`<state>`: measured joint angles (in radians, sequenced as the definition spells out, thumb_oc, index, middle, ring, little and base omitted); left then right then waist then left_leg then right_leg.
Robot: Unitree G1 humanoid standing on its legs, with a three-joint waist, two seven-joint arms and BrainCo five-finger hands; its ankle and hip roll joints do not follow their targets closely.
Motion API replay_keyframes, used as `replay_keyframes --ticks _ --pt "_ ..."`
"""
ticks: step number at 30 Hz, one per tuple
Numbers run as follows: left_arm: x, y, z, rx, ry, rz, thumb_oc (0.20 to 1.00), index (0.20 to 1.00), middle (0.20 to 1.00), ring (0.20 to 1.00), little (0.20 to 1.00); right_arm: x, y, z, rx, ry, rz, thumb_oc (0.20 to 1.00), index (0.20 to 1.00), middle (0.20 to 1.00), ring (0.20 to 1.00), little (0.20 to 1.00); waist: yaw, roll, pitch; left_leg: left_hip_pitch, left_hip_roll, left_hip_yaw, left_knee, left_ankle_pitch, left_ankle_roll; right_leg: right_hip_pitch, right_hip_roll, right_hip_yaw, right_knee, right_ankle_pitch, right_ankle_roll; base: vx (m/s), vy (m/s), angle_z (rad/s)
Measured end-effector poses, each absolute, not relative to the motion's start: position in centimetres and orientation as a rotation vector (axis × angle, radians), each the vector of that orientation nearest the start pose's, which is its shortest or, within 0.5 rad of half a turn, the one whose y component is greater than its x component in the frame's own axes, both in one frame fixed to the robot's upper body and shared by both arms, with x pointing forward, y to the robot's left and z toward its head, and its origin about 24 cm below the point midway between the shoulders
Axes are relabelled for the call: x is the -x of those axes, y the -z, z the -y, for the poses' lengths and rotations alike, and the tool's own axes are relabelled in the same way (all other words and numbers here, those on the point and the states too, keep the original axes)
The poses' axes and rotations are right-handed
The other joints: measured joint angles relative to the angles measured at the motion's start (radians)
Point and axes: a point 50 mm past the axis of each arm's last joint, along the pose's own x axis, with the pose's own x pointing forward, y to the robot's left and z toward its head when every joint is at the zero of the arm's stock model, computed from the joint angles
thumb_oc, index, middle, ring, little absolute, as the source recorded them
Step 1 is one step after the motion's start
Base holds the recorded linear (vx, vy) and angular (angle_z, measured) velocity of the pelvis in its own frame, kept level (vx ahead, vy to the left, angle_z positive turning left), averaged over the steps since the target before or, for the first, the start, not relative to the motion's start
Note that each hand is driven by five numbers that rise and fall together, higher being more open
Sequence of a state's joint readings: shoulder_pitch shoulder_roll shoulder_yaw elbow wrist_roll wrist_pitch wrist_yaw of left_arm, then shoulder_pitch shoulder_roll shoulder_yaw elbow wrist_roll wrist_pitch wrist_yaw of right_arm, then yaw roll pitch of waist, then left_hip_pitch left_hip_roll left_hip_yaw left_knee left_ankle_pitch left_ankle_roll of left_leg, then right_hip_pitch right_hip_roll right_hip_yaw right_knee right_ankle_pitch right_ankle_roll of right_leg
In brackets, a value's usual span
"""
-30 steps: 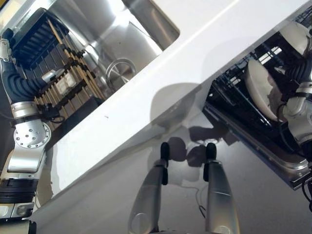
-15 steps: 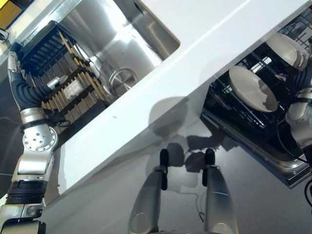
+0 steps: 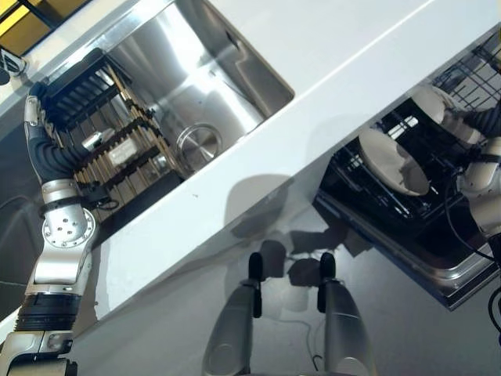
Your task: Pick up plates and place into dishwasher.
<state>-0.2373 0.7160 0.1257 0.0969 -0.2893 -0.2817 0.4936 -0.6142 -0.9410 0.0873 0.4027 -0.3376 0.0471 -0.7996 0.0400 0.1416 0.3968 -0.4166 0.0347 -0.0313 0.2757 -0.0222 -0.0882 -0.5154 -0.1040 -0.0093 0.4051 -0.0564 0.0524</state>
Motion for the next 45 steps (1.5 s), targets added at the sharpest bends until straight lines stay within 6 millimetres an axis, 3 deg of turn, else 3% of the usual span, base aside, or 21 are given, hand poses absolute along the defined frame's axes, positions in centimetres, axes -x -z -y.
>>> replay_keyframes --ticks 4,11,18,24,30,35,40,45 --pt "-26.8 -17.9 -30.5 -0.288 -0.548 0.580 1.000 1.000 1.000 1.000 1.000 -29.7 -25.0 32.3 1.059 1.018 0.718 1.000 1.000 1.000 1.000 1.000 -0.001 -0.011 -0.024 0.024 0.000 0.004 -0.020 0.000 0.001 0.025 0.000 0.001 -0.023 0.003 0.002 0.03 0.015 -0.01" --pt "-26.5 -16.7 -30.7 -0.275 -0.552 0.549 1.000 1.000 1.000 1.000 1.000 -28.6 -22.3 32.5 0.966 1.034 0.683 1.000 1.000 1.000 1.000 1.000 -0.005 -0.019 -0.041 0.063 0.002 0.010 -0.035 -0.001 0.002 0.063 0.001 0.002 -0.037 0.004 0.003 0.03 0.024 -0.02" --pt "-26.0 -15.8 -31.2 -0.322 -0.571 0.519 1.000 1.000 1.000 1.000 1.000 -28.2 -17.5 32.0 0.708 1.006 0.520 1.000 1.000 1.000 1.000 1.000 -0.028 -0.016 -0.042 0.066 -0.004 0.035 -0.036 -0.005 0.008 0.046 -0.002 0.029 -0.027 0.001 0.008 0.00 0.064 -0.09" --pt "-25.9 -15.1 -31.4 -0.323 -0.601 0.498 1.000 1.000 1.000 1.000 1.000 -29.0 -15.5 31.0 0.427 0.926 0.412 1.000 1.000 1.000 1.000 1.000 -0.027 -0.001 -0.043 0.048 -0.010 0.060 -0.033 -0.007 0.013 0.002 -0.011 0.040 0.001 -0.002 0.010 -0.02 0.089 -0.09" --pt "-26.2 -14.5 -31.2 -0.301 -0.635 0.487 1.000 1.000 1.000 1.000 1.000 -29.9 -15.9 30.8 0.290 0.938 0.404 1.000 1.000 1.000 1.000 1.000 -0.027 0.051 -0.025 -0.002 -0.023 0.070 -0.018 -0.002 0.019 -0.062 -0.021 0.055 0.035 -0.003 0.012 -0.03 0.047 -0.01" --pt "-26.1 -14.5 -31.3 -0.292 -0.654 0.491 1.000 1.000 1.000 1.000 1.000 -30.1 -14.6 30.9 0.225 0.983 0.348 1.000 1.000 1.000 1.000 1.000 -0.027 0.068 -0.015 -0.009 -0.027 0.072 -0.019 -0.001 0.021 -0.071 -0.025 0.057 0.037 -0.003 0.013 0.00 0.059 0.00" --pt "-26.1 -14.6 -31.2 -0.288 -0.653 0.499 1.000 1.000 1.000 1.000 1.000 -30.9 -15.7 30.5 0.165 0.961 0.368 1.000 1.000 1.000 1.000 1.000 -0.027 0.076 -0.003 -0.015 -0.038 0.083 -0.017 0.001 0.025 -0.091 -0.039 0.058 0.058 -0.004 0.015 0.01 0.040 -0.02" --pt "-26.1 -14.8 -31.3 -0.294 -0.653 0.505 1.000 1.000 1.000 1.000 1.000 -31.3 -15.7 30.9 0.054 0.978 0.344 1.000 1.000 1.000 1.000 1.000 -0.027 0.083 0.000 -0.032 -0.041 0.086 -0.009 0.002 0.026 -0.110 -0.040 0.063 0.065 -0.005 0.017 0.00 0.000 0.00"
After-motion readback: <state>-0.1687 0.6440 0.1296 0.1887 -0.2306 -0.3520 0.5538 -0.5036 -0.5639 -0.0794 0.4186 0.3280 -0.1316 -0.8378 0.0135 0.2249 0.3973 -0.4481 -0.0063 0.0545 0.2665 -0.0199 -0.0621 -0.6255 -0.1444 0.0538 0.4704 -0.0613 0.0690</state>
